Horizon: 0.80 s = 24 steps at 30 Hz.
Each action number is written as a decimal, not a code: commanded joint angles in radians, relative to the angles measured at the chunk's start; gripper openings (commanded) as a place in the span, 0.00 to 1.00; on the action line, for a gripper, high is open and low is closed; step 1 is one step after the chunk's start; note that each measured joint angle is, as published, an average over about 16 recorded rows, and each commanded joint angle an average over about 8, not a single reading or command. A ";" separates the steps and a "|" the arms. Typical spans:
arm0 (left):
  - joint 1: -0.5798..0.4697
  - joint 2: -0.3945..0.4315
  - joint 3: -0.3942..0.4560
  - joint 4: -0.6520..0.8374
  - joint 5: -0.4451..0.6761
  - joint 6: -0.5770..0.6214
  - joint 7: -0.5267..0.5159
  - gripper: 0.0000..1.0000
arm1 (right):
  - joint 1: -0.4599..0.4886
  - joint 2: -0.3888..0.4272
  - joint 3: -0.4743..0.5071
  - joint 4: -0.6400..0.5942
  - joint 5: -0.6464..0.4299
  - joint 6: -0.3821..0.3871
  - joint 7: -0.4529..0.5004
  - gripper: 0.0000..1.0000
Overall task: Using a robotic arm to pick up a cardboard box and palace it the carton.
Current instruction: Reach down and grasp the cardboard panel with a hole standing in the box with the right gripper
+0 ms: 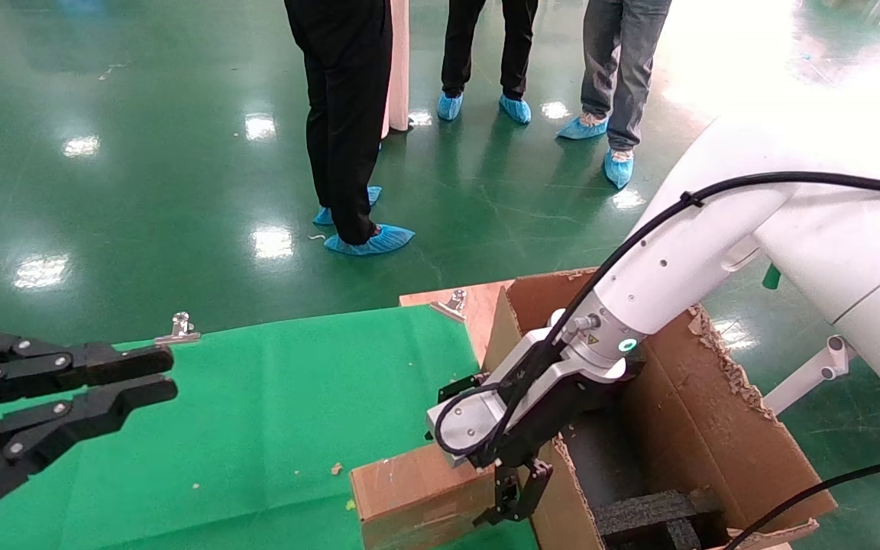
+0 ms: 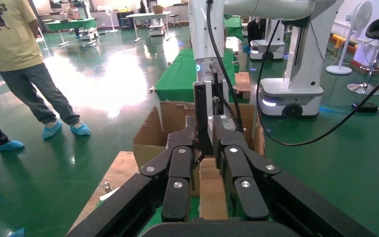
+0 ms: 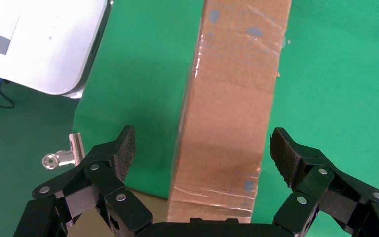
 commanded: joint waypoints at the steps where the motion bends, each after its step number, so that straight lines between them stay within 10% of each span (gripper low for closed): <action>1: 0.000 0.000 0.000 0.000 0.000 0.000 0.000 1.00 | 0.001 0.000 0.000 0.000 -0.001 0.000 0.000 0.07; 24: 0.000 0.000 0.000 0.000 0.000 0.000 0.000 1.00 | -0.009 0.007 0.017 0.008 0.009 -0.001 0.003 0.00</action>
